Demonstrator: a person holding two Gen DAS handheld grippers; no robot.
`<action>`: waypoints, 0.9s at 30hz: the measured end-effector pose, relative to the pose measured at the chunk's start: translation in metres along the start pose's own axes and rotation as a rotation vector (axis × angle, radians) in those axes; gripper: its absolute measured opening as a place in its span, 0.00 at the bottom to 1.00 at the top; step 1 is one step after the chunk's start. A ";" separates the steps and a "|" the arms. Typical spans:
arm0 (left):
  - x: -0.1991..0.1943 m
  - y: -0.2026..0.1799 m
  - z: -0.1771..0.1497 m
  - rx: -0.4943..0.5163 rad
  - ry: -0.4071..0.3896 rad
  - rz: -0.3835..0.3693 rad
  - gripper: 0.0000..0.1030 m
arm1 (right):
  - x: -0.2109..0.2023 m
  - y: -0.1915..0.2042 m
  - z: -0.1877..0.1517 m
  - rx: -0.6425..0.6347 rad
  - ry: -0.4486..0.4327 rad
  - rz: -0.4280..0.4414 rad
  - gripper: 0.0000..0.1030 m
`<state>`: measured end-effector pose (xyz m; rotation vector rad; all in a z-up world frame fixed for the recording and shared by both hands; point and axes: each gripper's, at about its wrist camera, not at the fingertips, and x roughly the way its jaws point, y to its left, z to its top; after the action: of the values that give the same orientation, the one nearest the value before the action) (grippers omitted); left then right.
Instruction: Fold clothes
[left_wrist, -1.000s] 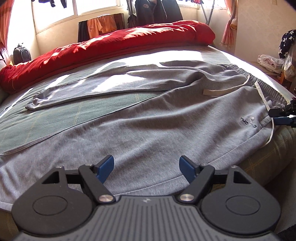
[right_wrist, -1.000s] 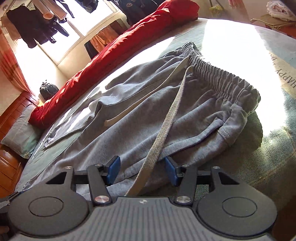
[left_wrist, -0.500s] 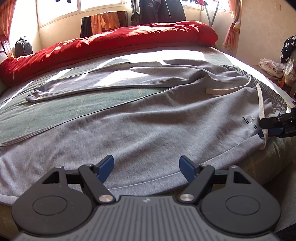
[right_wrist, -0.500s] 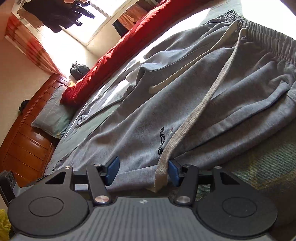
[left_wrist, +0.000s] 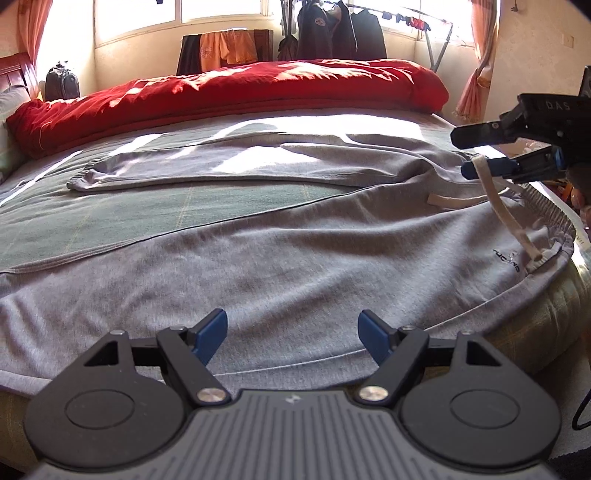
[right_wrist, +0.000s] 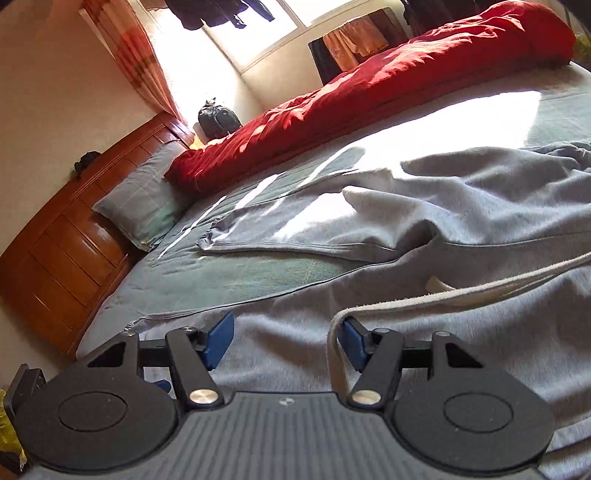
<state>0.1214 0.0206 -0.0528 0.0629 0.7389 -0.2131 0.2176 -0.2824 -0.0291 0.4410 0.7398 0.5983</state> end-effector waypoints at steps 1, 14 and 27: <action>0.000 0.003 0.000 -0.006 0.001 0.004 0.76 | 0.004 0.001 0.005 0.002 0.000 0.010 0.65; 0.010 0.007 0.002 0.001 0.025 0.012 0.76 | 0.035 -0.032 -0.011 -0.009 0.184 -0.187 0.65; 0.016 -0.117 0.024 0.512 -0.065 -0.208 0.58 | -0.088 -0.038 -0.031 -0.618 0.316 -0.488 0.41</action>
<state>0.1244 -0.0995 -0.0438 0.4646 0.6114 -0.5979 0.1564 -0.3626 -0.0281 -0.4087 0.8772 0.4049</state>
